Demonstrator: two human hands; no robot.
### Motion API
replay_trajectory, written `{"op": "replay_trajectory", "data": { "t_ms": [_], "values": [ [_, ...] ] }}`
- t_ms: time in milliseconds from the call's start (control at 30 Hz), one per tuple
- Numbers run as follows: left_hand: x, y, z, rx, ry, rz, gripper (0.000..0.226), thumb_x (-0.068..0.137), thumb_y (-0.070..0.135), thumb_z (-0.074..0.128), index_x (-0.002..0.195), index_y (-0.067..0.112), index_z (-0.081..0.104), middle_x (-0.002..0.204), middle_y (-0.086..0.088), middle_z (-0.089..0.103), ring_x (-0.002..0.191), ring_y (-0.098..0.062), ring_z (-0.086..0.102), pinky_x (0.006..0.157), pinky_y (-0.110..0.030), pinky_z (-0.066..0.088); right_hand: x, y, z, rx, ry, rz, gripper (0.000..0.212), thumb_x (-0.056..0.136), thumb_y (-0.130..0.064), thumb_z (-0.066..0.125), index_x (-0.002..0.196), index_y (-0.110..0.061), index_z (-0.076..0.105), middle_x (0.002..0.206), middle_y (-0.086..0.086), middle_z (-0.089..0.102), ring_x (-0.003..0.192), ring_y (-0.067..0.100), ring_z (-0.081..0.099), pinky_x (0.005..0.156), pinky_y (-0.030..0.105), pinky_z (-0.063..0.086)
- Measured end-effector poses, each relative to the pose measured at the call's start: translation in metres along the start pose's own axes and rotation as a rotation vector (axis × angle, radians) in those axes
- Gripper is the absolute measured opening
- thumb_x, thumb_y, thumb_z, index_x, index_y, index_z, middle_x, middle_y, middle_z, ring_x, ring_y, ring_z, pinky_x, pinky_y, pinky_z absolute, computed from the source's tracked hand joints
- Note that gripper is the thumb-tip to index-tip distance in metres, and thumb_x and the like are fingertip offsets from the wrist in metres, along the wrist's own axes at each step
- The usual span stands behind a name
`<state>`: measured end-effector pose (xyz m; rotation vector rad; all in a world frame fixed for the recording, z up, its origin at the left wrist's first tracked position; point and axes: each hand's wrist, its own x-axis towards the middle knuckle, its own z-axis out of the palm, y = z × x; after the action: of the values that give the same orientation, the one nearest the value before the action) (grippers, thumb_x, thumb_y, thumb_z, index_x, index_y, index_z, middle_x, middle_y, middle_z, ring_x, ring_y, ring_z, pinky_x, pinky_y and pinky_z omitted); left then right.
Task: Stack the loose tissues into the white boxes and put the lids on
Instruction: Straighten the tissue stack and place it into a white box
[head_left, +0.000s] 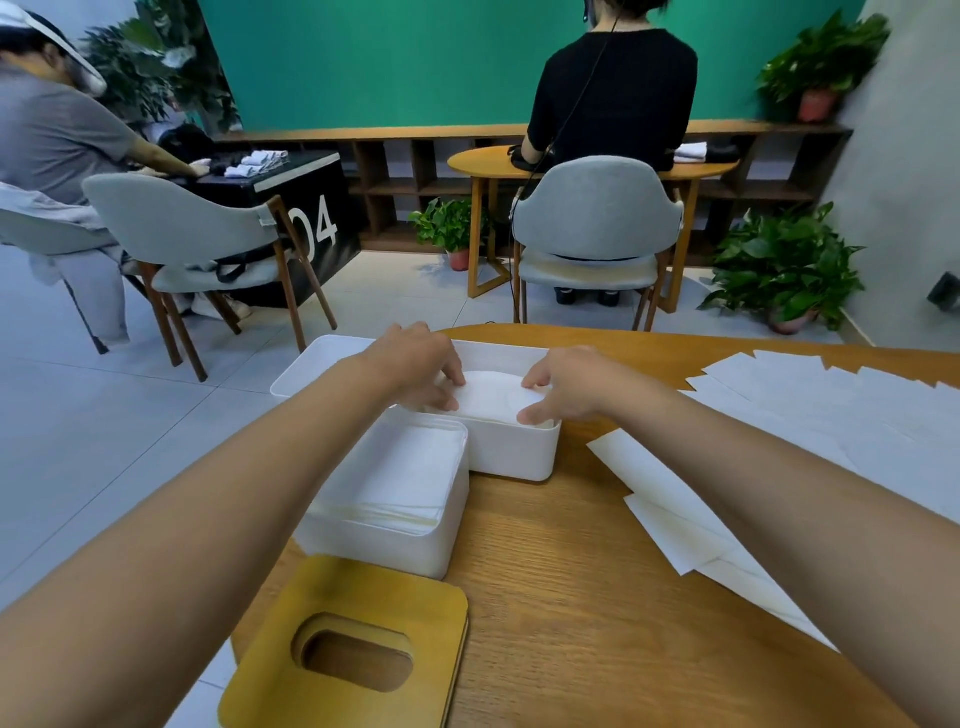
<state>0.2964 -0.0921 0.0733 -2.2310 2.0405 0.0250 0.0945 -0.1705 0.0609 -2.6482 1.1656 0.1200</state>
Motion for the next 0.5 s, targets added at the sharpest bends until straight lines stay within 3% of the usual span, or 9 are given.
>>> {"op": "replay_trajectory", "data": {
  "t_ms": [167, 300, 500],
  "values": [
    [-0.012, 0.011, -0.013, 0.177, 0.025, -0.007, 0.046, 0.098, 0.051, 0.067, 0.141, 0.037, 0.061, 0.142, 0.004, 0.060, 0.134, -0.024, 0.048, 0.104, -0.044, 0.035, -0.023, 0.009, -0.002, 0.192, 0.190, -0.010, 0.063, 0.091, -0.051, 0.075, 0.147, -0.028, 0.057, 0.158, 0.000, 0.047, 0.147, 0.025, 0.037, 0.113, 0.046, 0.041],
    [-0.023, 0.031, -0.026, 0.040, 0.175, 0.058, 0.040, 0.102, 0.041, 0.065, 0.140, 0.029, 0.061, 0.144, 0.000, 0.058, 0.131, -0.024, 0.053, 0.105, -0.041, 0.043, -0.057, 0.023, -0.010, 0.301, 0.323, -0.025, 0.058, 0.092, -0.046, 0.076, 0.145, -0.031, 0.057, 0.150, -0.004, 0.052, 0.140, 0.021, 0.045, 0.108, 0.042, 0.045],
    [-0.027, 0.103, -0.018, -0.179, 0.301, 0.201, 0.031, 0.101, 0.035, 0.066, 0.131, 0.027, 0.069, 0.130, 0.002, 0.066, 0.120, -0.022, 0.060, 0.097, -0.041, 0.052, -0.116, 0.061, -0.011, 0.382, 0.370, -0.016, 0.049, 0.094, -0.037, 0.077, 0.140, -0.028, 0.063, 0.141, -0.004, 0.060, 0.128, 0.019, 0.056, 0.105, 0.038, 0.050]
  ]
}}
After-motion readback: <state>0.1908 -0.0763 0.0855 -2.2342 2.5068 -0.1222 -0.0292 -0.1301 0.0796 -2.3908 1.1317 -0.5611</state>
